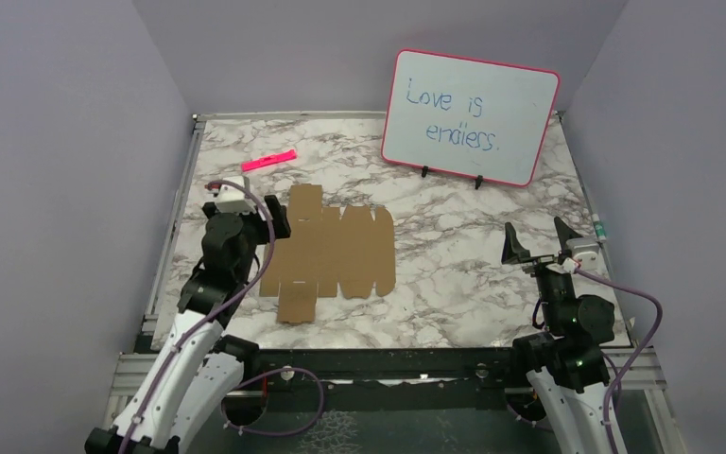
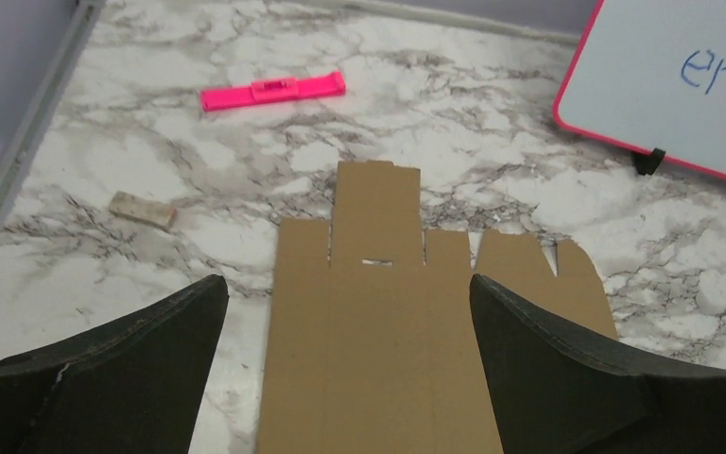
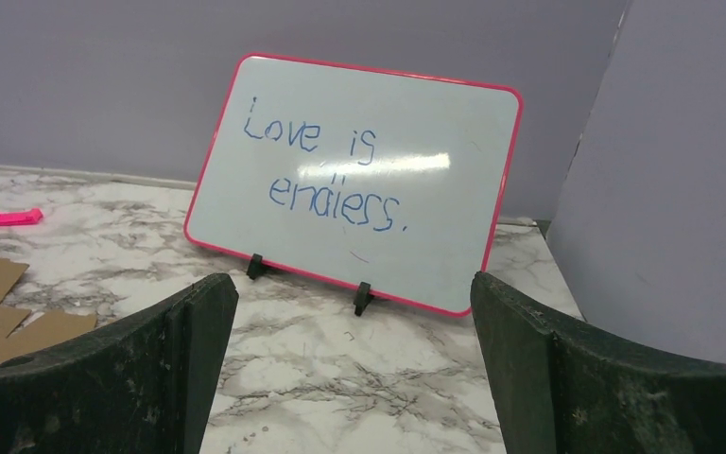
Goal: Fold the paper box
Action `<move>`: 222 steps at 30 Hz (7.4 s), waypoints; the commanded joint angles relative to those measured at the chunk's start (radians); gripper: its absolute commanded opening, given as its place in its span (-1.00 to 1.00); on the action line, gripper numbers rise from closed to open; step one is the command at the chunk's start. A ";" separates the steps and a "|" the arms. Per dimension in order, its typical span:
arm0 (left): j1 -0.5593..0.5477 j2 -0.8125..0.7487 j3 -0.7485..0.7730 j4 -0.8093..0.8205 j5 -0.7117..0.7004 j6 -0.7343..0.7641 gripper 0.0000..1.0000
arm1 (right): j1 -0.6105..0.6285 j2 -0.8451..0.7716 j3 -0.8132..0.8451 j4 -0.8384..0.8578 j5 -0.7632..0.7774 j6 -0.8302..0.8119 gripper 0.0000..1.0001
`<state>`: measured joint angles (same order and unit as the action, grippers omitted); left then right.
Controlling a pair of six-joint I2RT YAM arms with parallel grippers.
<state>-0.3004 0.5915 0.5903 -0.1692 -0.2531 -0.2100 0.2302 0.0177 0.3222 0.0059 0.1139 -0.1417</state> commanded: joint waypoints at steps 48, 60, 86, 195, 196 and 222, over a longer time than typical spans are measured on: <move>0.045 1.153 0.404 -0.023 0.322 -0.124 0.98 | 0.072 -0.016 0.034 -0.004 -0.053 0.040 1.00; -0.172 1.352 0.676 -0.030 0.464 -0.030 0.98 | 0.071 0.003 0.035 -0.004 -0.065 0.040 1.00; -0.027 0.610 0.199 -0.266 0.213 -0.312 0.98 | 0.071 0.693 0.282 -0.104 -0.297 0.542 1.00; 0.021 1.169 0.315 0.134 0.651 -0.400 0.98 | -0.047 1.738 0.291 0.760 -0.810 0.839 0.42; 0.021 1.172 0.314 0.139 0.659 -0.403 0.98 | -0.040 1.757 0.295 0.769 -0.809 0.841 0.43; -0.005 1.051 0.332 0.197 0.762 -0.494 0.98 | -0.008 1.856 0.234 0.808 -0.708 0.817 0.43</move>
<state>-0.2855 1.7058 0.9123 0.0097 0.4553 -0.6731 0.2089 1.8469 0.5892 0.8429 -0.6445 0.7033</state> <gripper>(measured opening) 0.988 0.715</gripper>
